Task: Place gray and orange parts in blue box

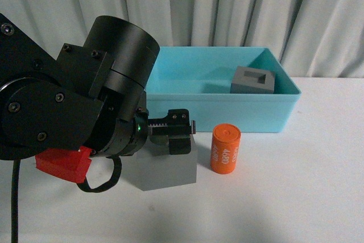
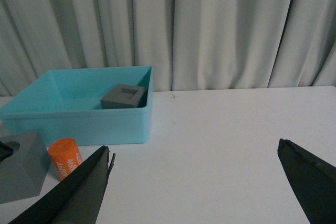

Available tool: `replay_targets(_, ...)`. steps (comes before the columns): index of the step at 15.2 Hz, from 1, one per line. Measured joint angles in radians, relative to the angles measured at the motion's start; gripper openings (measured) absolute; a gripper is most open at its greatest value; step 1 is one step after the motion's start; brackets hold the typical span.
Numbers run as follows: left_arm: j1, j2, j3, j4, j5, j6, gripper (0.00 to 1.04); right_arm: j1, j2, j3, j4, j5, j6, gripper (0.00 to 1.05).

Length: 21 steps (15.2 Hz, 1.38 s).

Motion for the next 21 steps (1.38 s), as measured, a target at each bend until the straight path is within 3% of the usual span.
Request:
replay_targets(5, 0.003, 0.001, 0.0, 0.001, 0.0, -0.003, 0.98, 0.0, 0.0, 0.0, 0.0, 0.0, 0.0, 0.98)
replay_targets(6, 0.003, 0.001, -0.009, 0.006, 0.001, -0.013, 0.69, 0.0, 0.0, 0.0, 0.0, 0.0, 0.0, 0.98)
replay_targets(9, 0.003, -0.002, -0.018, 0.008, 0.002, -0.016, 0.38, 0.0, 0.0, 0.0, 0.0, 0.0, 0.0, 0.98)
replay_targets(11, 0.003, -0.017, -0.024, -0.002, 0.005, -0.021, 0.24, 0.0, 0.0, 0.0, 0.0, 0.0, 0.0, 0.98)
replay_targets(17, 0.029, -0.134, -0.12, -0.078, 0.004, -0.058, 0.21, 0.0, 0.0, 0.0, 0.0, 0.0, 0.0, 0.98)
replay_targets(21, 0.125, -0.412, -0.148, -0.191, 0.025, -0.113, 0.21, 0.0, 0.0, 0.0, 0.0, 0.0, 0.0, 0.98)
